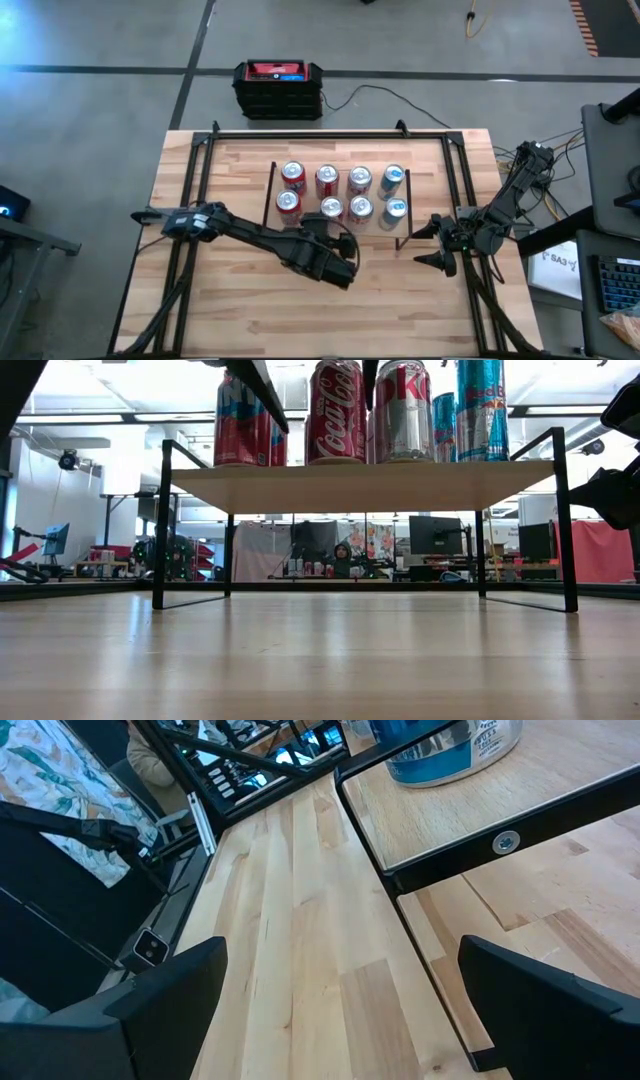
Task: Place canned beverage on shelf
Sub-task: Return to Home Position
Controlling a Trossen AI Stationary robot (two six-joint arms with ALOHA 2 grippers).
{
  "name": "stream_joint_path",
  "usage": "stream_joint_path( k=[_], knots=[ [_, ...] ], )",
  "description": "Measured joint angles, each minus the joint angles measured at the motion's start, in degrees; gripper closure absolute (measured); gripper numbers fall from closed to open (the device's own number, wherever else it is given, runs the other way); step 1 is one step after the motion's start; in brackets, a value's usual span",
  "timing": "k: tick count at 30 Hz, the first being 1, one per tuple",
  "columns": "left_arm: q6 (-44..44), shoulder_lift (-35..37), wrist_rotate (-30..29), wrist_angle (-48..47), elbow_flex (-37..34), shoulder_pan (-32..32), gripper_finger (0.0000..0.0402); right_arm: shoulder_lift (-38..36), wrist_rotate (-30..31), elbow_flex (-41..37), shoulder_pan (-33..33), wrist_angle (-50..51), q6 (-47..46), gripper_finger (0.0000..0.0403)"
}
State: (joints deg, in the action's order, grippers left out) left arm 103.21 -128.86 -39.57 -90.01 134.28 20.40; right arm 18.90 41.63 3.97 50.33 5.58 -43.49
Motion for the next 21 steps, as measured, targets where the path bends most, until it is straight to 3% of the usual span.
stream_joint_path(
  k=[5,8,11,15,21],
  knots=[
    [3.6,1.6,10.9,0.0,0.0,1.7,0.0006,0.0,0.0,0.0,0.0,0.0,0.0,0.0019],
    [7.6,2.3,13.5,0.0,0.0,4.4,0.001,0.0,0.0,0.0,0.0,0.0,0.0,0.0019],
    [11.7,2.5,11.2,0.0,0.0,8.7,0.0017,0.0,0.0,0.0,0.0,0.0,0.0,0.0019],
    [13.7,2.5,3.6,0.0,-0.1,14.6,0.0024,0.0,0.0,0.0,0.0,0.0,0.0,0.0019],
    [13.6,2.5,2.8,0.3,0.0,20.1,0.0024,0.0,0.0,0.0,0.0,0.0,0.0,0.0019]
  ],
)
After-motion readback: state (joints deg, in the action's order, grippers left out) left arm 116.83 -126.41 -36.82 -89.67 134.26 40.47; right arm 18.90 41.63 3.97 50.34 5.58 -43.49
